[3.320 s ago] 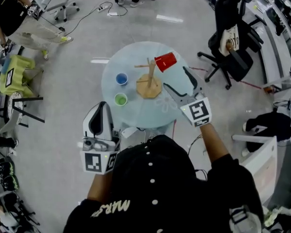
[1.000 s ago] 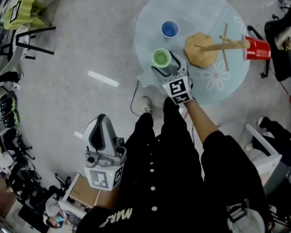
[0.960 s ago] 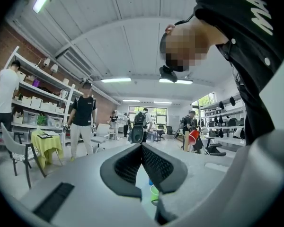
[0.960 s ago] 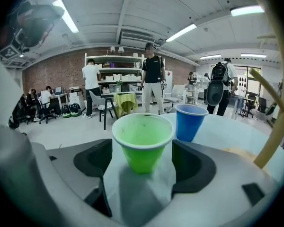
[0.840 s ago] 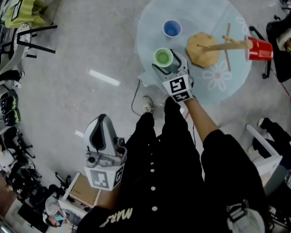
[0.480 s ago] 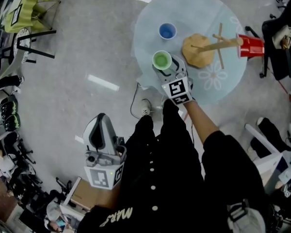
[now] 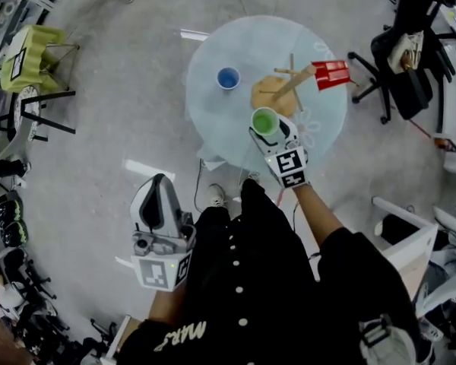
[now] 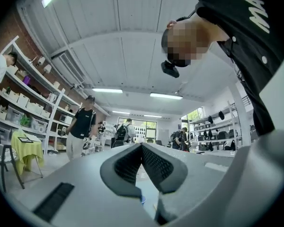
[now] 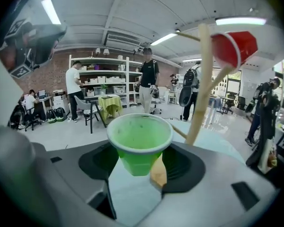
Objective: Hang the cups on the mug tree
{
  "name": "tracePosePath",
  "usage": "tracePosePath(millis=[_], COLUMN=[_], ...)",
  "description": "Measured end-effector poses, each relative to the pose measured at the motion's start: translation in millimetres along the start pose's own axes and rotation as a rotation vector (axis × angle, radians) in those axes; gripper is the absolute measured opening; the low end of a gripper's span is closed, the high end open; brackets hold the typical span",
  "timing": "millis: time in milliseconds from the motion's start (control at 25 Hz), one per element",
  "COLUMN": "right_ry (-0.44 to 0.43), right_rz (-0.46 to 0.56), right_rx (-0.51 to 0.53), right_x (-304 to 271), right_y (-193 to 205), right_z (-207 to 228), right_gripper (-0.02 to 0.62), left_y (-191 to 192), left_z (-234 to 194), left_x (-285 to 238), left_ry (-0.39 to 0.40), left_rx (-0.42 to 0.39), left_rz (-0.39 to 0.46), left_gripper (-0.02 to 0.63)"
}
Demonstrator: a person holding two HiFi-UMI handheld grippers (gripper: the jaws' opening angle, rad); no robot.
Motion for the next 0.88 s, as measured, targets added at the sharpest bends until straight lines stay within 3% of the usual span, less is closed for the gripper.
tracePosePath(millis=[400, 880], right_ry=[0.118, 0.186], right_rz=[-0.001, 0.075], right_rx=[-0.048, 0.01], right_x=[61.0, 109.1], right_y=[-21.4, -59.2], right_z=[32.5, 42.2], right_gripper=[0.29, 0.284], left_y=[-30.2, -48.4], left_z=[30.2, 55.9], left_x=[-12.2, -13.5], left_ry=[0.094, 0.145], left_rx=[0.018, 0.022], left_rz=[0.052, 0.106], left_gripper=[-0.002, -0.002])
Point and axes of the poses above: the fingertips, and each gripper's own axes: x backward along the fingers, z to its right, y out of its underside, the point moved 6 cm from there along x, backward along the fingers, and after that the axes turned 10 degrees about -y, right-handed, at the moved point
